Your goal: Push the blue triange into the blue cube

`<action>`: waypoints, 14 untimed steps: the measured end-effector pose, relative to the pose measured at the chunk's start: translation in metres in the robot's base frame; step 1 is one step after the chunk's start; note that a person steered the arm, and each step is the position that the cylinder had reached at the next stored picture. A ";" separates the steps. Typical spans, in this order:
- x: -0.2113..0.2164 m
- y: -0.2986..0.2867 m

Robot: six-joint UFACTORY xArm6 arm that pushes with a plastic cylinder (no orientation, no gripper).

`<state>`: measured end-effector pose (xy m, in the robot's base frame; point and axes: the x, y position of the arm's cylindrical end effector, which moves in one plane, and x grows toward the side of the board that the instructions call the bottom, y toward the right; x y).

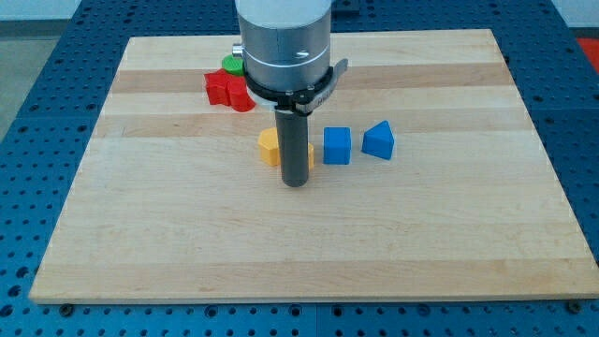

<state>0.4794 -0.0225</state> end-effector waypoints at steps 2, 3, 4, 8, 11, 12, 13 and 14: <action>-0.010 0.000; -0.007 0.002; 0.002 0.018; -0.057 0.187; -0.061 0.142; -0.059 0.127; -0.059 0.118; -0.059 0.112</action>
<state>0.4202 0.0892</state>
